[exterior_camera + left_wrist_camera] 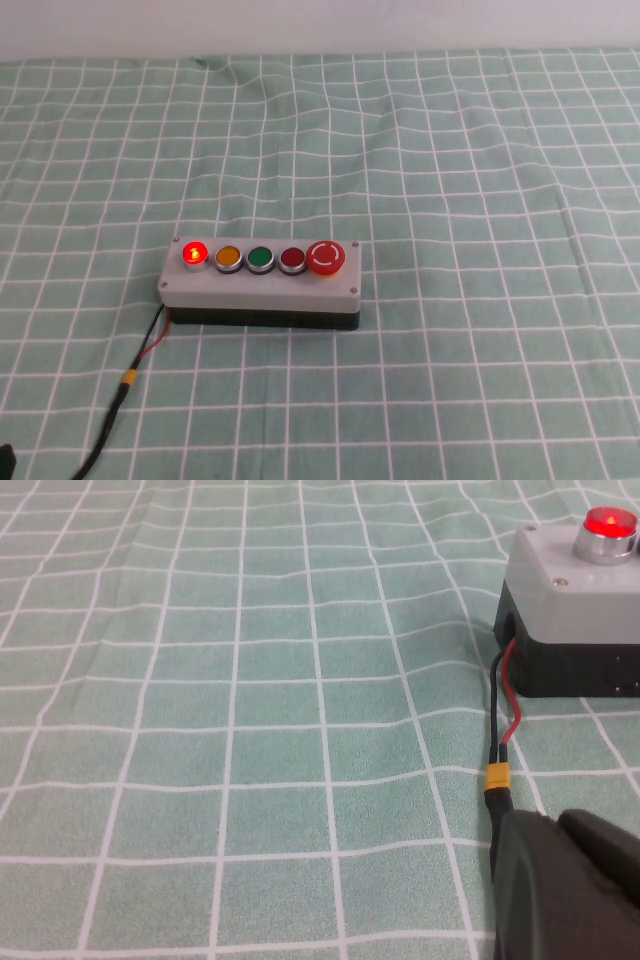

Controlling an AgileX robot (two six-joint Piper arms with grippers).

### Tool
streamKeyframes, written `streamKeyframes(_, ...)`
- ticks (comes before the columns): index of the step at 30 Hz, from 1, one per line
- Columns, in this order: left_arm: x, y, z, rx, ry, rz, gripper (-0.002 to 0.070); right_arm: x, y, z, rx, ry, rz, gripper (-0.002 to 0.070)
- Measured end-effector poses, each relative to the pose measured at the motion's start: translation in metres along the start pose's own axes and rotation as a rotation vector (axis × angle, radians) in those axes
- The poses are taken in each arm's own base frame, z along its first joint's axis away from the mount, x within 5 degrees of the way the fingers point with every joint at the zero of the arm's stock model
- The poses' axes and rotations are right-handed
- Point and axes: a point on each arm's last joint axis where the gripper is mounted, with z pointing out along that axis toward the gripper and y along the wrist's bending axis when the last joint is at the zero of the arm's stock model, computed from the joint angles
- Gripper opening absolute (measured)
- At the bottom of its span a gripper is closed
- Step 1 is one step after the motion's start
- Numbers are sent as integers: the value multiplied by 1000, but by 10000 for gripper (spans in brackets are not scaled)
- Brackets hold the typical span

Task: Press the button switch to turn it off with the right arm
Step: 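Press the lit red button on the button box to turn it off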

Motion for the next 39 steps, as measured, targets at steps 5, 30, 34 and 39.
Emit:
streamKeyframes(5, 0, 0, 0, 0, 0, 0, -4, -18, 3, 22, -67, 154, -95, -16)
streamKeyframes(30, 0, 0, 0, 0, 0, 0, -4, -16, 179, 233, -696, 478, -356, -12)
streamKeyframes(34, 0, 0, 0, 0, 0, 0, -4, -8, 207, 260, -736, 470, -388, -12)
streamKeyframes(39, 0, 0, 0, 0, 0, 0, -4, 12, 237, 289, -772, 489, -401, -12)
